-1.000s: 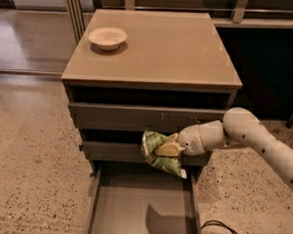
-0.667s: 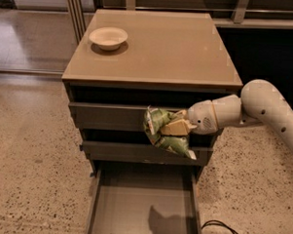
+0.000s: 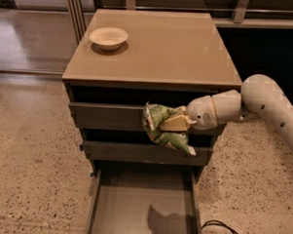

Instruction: Pick green jalapeno chip bag from bottom drawer and place on counter

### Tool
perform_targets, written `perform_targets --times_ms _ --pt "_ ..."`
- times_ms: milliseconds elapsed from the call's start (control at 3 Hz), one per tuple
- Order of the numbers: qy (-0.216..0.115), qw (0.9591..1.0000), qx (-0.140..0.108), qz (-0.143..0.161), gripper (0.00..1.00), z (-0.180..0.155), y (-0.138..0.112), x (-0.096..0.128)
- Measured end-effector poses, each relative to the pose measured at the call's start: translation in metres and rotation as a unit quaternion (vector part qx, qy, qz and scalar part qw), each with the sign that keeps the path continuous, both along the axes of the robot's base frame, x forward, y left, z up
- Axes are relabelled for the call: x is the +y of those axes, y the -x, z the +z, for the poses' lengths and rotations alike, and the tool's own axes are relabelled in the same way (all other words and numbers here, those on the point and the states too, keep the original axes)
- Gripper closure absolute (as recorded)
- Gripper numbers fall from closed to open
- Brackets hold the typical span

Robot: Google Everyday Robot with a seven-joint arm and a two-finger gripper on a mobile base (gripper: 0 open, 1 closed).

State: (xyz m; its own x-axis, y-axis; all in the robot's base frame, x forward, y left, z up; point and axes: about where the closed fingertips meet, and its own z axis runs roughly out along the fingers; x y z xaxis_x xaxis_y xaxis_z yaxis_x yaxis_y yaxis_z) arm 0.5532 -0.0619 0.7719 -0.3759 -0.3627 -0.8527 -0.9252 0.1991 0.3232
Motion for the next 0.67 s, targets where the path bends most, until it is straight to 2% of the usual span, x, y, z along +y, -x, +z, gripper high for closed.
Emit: perform_targets --times_ms 333,667 --pt "-0.020 0.9994 -0.017 0.022 1.00 0.063 -0.012 0.006" --pt "-0.043 0.9959 -0.054 0.058 1.00 0.148 -0.017 0.014"
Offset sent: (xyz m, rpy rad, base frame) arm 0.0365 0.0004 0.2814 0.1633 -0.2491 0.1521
